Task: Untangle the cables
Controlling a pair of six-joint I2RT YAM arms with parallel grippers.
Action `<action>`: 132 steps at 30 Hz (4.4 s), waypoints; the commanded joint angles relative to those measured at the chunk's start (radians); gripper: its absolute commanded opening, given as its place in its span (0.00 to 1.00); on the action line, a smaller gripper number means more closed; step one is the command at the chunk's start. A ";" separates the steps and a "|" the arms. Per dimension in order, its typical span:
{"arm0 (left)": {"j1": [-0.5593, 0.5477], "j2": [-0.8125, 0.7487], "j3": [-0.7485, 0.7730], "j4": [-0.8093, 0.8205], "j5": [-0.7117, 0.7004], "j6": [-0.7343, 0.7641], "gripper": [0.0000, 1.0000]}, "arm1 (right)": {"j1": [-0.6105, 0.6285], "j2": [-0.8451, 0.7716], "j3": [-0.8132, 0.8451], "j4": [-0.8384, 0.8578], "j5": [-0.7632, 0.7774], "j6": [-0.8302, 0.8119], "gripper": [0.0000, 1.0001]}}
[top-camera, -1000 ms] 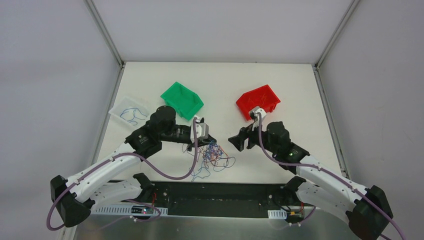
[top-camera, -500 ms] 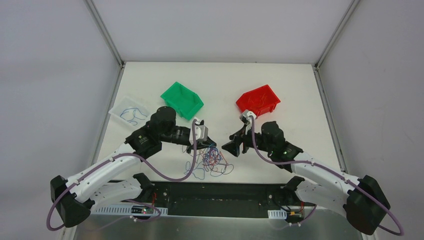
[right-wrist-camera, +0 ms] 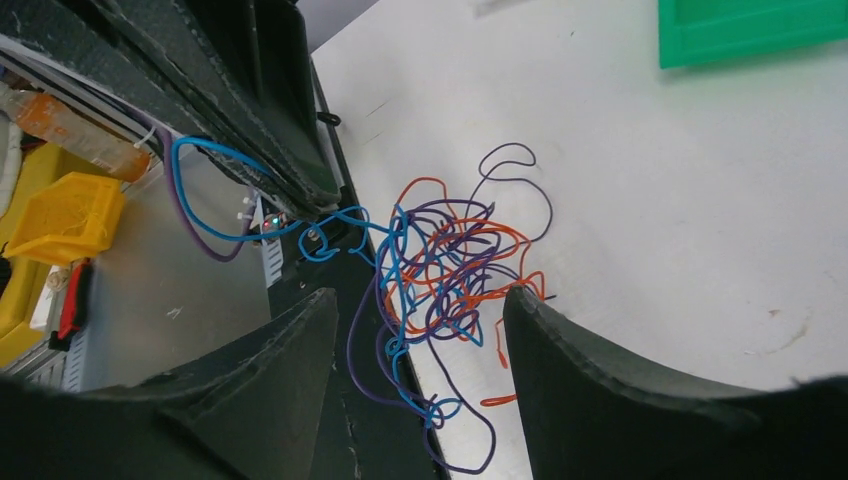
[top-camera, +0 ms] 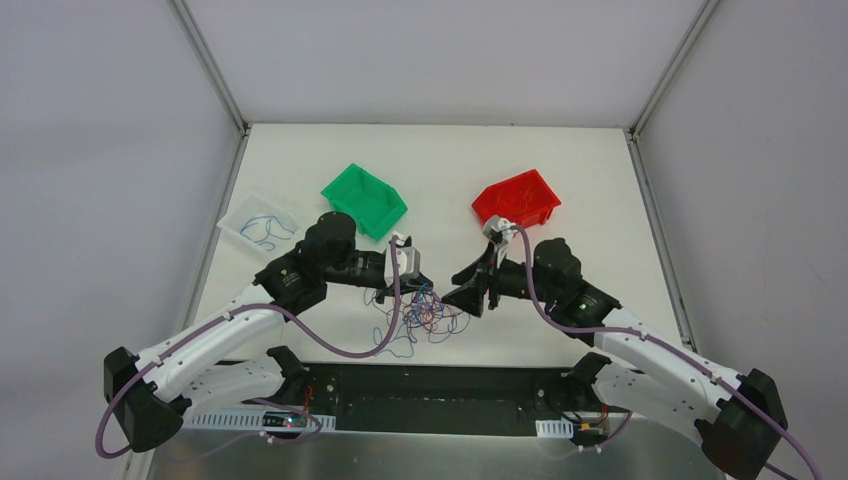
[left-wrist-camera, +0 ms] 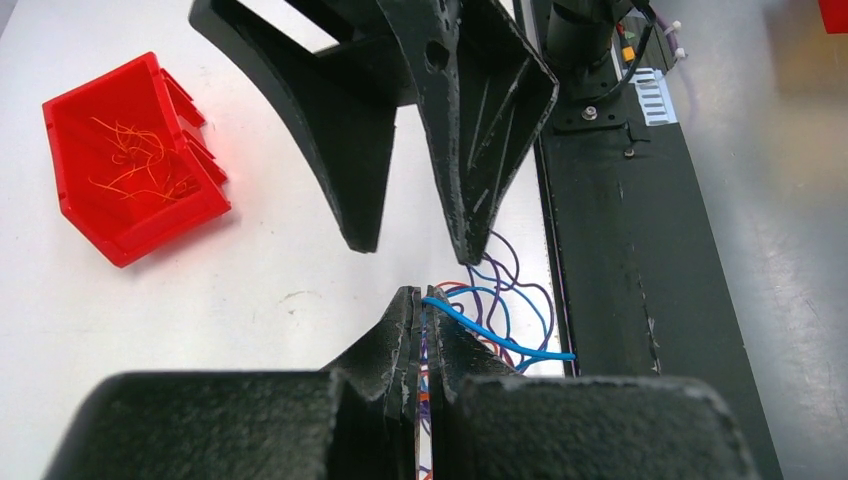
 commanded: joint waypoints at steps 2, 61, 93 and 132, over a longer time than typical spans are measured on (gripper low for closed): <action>-0.008 -0.001 0.016 0.024 0.001 0.023 0.00 | 0.044 0.057 0.045 0.011 -0.012 0.029 0.63; 0.480 -0.019 0.351 -0.046 -1.111 0.254 0.00 | -0.169 -0.079 -0.080 -0.149 0.671 0.251 0.00; 0.903 0.325 0.569 -0.009 -1.196 0.362 0.00 | -0.170 -0.022 0.048 -0.256 0.601 0.208 0.00; 1.069 0.617 0.299 -0.023 -0.848 -0.302 0.00 | -0.172 -0.128 0.020 -0.285 0.619 0.185 0.00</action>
